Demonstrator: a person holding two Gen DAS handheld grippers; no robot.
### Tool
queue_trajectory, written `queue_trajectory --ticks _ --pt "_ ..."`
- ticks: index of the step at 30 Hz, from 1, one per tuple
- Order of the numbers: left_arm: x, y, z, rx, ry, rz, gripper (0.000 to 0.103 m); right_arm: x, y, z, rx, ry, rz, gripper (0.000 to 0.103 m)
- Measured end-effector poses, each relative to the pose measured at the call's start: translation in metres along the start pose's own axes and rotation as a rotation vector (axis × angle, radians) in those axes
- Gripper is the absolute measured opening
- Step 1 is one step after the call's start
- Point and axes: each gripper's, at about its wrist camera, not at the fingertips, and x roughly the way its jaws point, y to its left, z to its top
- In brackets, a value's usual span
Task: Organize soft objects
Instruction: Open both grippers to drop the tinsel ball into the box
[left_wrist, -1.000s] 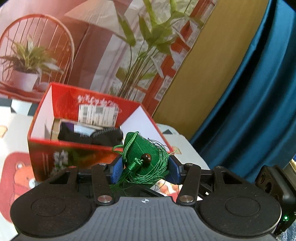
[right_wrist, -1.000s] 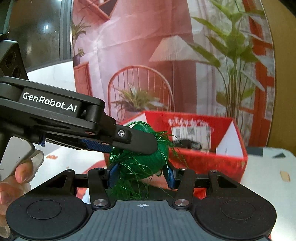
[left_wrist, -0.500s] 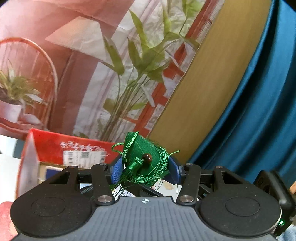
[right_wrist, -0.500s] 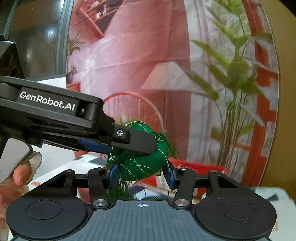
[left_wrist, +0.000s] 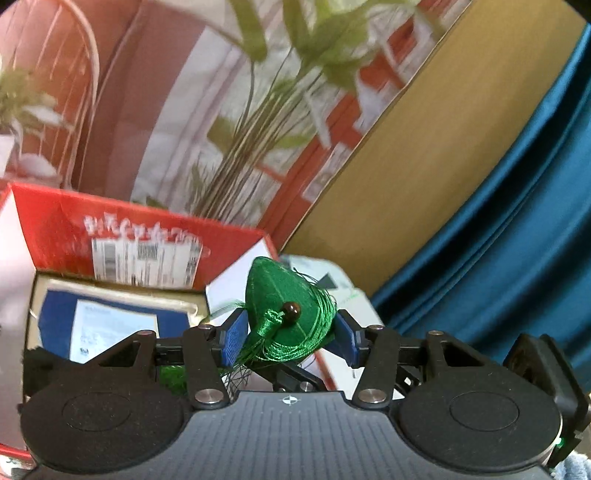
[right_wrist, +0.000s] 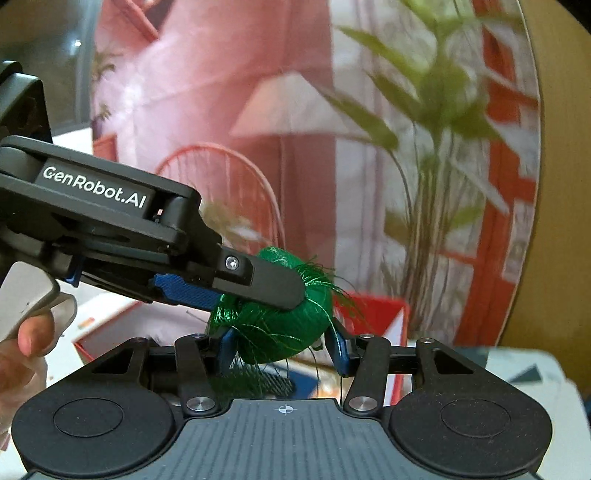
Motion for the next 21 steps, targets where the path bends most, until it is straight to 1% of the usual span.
queue_trajectory --ticks 4,7,10,13,16,21 --pt "0.018 0.006 -0.002 0.006 0.030 0.034 0.053 0.013 -0.013 -0.012 0.038 0.057 -0.006 0.047" --pt "0.022 0.011 -0.001 0.017 0.024 0.081 0.053 0.022 -0.021 -0.019 0.063 0.079 -0.035 0.047" --pt "0.019 0.017 -0.001 0.019 0.014 0.099 0.053 0.027 -0.029 -0.025 0.101 0.097 -0.050 0.048" --pt "0.013 0.019 -0.002 0.026 0.006 0.120 0.053 0.028 -0.030 -0.026 0.075 0.100 -0.052 0.047" --pt "0.005 0.020 -0.003 0.029 -0.008 0.136 0.053 0.026 -0.029 -0.025 0.078 0.099 -0.060 0.047" --pt "-0.010 0.012 -0.008 0.087 -0.024 0.197 0.053 0.015 -0.019 -0.025 0.065 0.094 -0.056 0.047"
